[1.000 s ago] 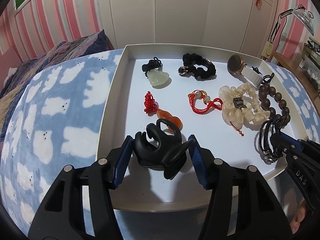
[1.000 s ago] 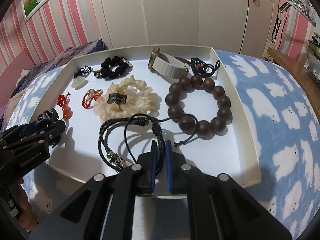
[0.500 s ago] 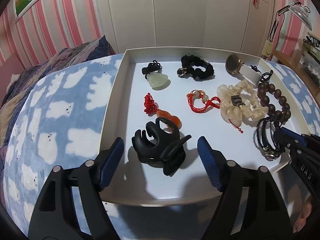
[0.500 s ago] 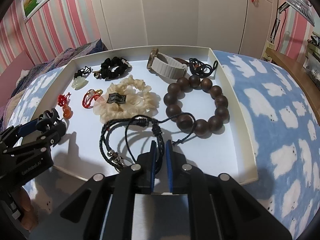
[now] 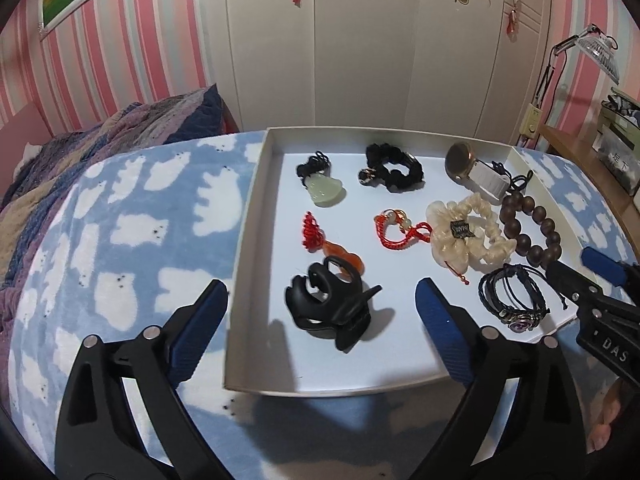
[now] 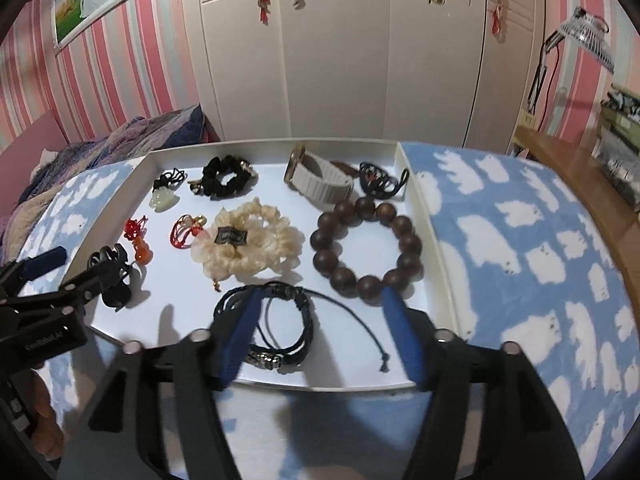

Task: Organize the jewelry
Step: 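Lift both open tools away from the tray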

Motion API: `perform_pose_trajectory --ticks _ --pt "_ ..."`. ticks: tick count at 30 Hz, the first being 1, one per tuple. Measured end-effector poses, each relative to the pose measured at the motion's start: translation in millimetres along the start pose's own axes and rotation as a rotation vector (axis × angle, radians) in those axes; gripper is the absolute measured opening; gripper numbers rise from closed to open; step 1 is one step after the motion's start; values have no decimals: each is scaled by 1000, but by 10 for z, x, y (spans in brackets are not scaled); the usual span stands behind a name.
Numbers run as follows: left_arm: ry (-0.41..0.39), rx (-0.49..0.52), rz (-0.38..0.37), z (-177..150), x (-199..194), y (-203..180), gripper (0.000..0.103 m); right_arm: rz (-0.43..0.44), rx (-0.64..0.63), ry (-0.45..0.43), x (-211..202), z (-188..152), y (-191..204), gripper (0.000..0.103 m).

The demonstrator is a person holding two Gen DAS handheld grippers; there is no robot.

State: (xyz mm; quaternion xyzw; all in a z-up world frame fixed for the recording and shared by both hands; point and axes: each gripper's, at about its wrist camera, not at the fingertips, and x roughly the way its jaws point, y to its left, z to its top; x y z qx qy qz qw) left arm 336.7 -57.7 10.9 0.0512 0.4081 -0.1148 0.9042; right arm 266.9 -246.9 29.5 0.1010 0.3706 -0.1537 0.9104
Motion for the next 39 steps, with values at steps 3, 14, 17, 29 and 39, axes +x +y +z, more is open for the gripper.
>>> perform_pose_trajectory --ticks 3,14,17,29,39 --pt "-9 -20 5 18 -130 59 100 -22 3 -39 -136 21 -13 88" --pt "-102 -70 35 -168 -990 119 100 -19 9 -111 -840 -159 -52 96" --pt "-140 -80 60 -285 -1200 69 100 -18 18 -128 -1002 -241 -78 96" --pt "-178 -60 79 -799 -1319 -109 100 21 28 -131 -1045 -620 -88 101" --pt "-146 -47 45 -927 -1355 -113 100 32 31 -123 -1156 -783 -27 101"
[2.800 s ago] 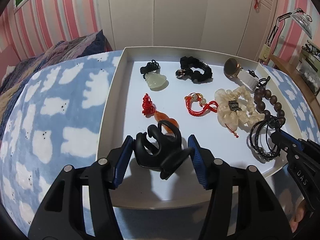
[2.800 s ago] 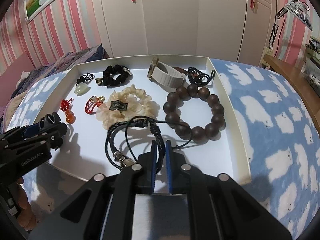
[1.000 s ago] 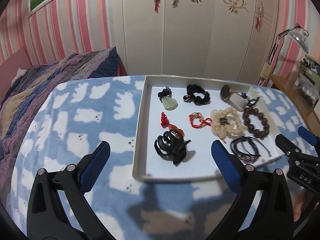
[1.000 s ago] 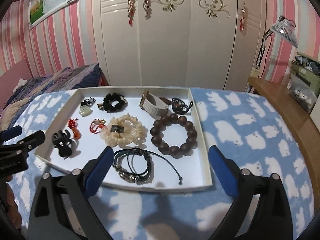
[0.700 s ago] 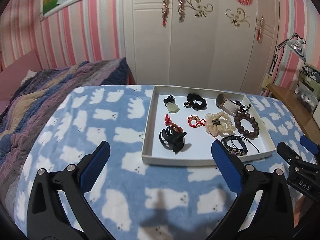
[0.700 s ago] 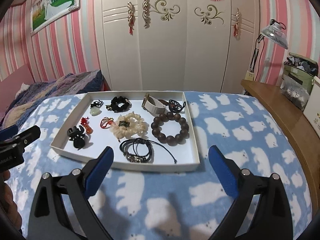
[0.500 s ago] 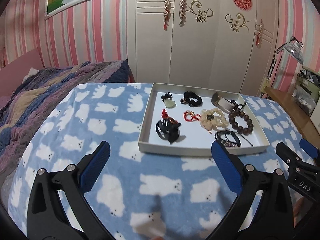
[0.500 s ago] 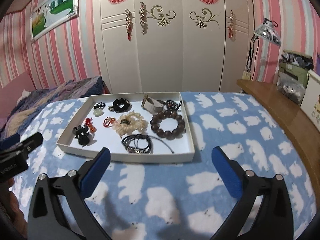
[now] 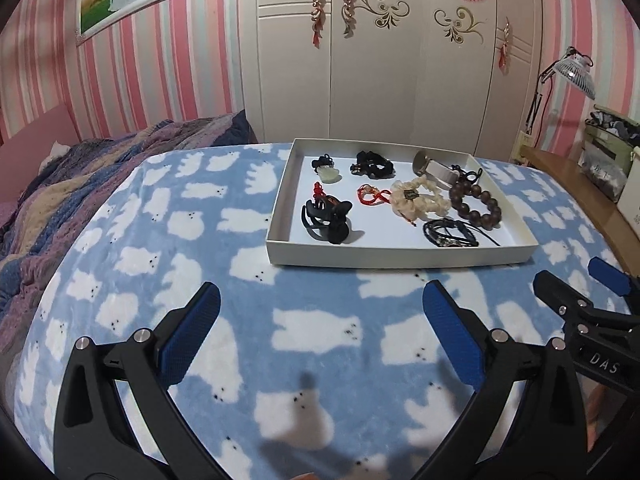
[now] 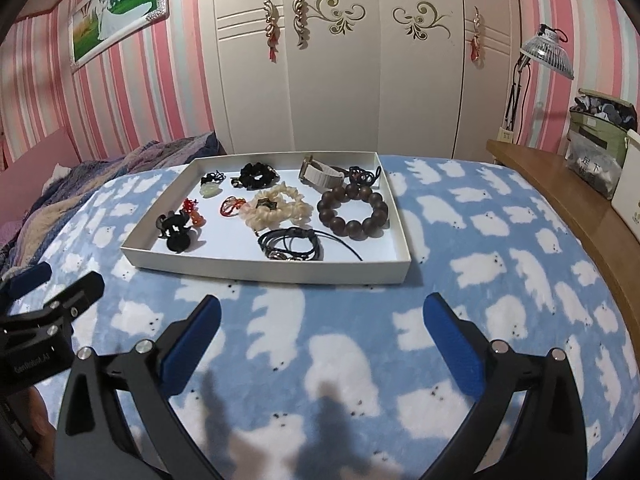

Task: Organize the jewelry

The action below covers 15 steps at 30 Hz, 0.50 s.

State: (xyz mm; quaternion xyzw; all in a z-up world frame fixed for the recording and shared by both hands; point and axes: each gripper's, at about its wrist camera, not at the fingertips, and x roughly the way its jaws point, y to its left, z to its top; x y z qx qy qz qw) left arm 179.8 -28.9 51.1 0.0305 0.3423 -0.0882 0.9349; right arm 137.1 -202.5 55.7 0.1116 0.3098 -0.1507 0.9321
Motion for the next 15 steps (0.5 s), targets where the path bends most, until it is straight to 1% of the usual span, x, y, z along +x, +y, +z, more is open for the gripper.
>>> perform_pose_trajectory --ticks 4,6,9,12,15 --pt "-38 22 38 -123 -151 -33 100 -8 17 -23 -140 -146 -16 101" --pt "-39 22 42 -187 -199 -29 100 -16 31 -25 -181 -237 -50 101" --pt "-42 16 29 -293 -286 -8 100 -33 29 -25 -216 -365 -73 101" --pt "-68 10 44 -401 -397 19 100 -37 24 -29 -253 -474 -79 101" --pt "-94 10 71 -523 -500 38 100 -50 15 -53 -308 -496 -63 101"
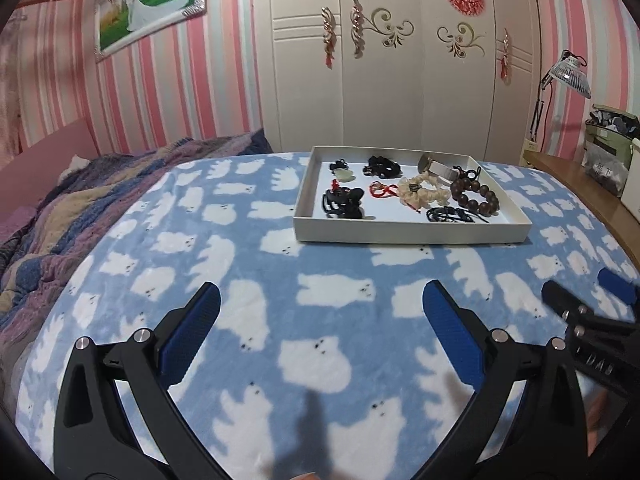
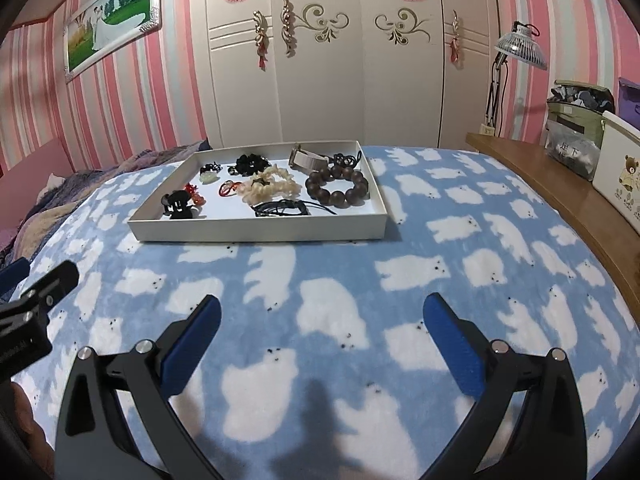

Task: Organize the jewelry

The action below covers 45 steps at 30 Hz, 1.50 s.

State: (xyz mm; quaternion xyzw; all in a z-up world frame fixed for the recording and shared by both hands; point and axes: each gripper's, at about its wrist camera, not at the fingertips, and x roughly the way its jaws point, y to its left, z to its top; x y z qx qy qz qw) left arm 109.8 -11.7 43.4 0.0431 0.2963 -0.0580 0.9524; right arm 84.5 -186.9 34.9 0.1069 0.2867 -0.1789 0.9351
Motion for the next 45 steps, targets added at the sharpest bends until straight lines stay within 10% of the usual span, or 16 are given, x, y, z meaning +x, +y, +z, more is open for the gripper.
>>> perform_pose_trajectory --ticks 45 --pt "-44 31 -6 -96 -176 -10 100 -13 -35 -43 -59 7 27 101"
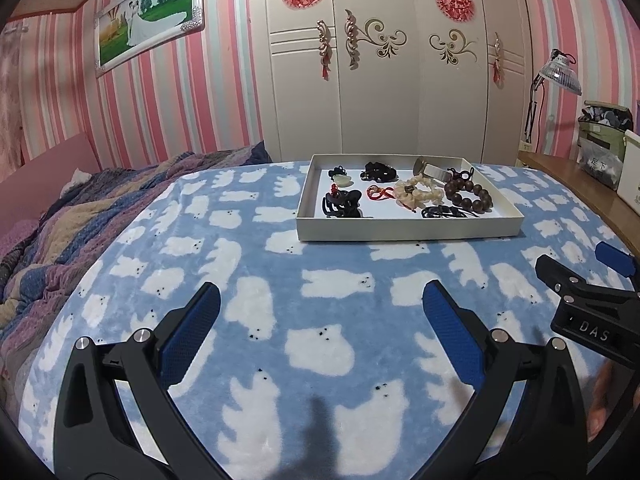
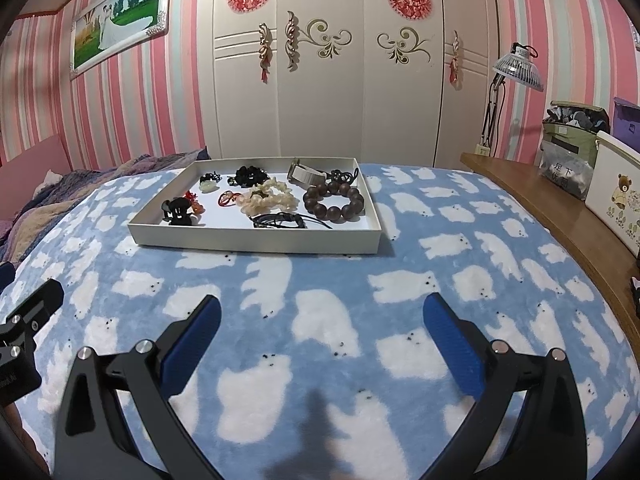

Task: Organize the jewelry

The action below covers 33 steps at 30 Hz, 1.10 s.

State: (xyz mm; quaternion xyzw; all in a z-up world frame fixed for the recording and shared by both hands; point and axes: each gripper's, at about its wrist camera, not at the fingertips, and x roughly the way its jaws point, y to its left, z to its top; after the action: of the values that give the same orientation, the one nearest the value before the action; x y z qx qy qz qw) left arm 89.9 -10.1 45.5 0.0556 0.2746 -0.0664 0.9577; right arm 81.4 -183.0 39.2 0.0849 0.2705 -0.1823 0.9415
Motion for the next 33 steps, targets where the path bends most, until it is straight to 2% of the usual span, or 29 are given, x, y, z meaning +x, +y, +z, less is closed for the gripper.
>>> perform_pose_trajectory --ticks 33 --pt "15 -8 -14 -10 12 -10 100 -2 8 3 5 -4 -16 101"
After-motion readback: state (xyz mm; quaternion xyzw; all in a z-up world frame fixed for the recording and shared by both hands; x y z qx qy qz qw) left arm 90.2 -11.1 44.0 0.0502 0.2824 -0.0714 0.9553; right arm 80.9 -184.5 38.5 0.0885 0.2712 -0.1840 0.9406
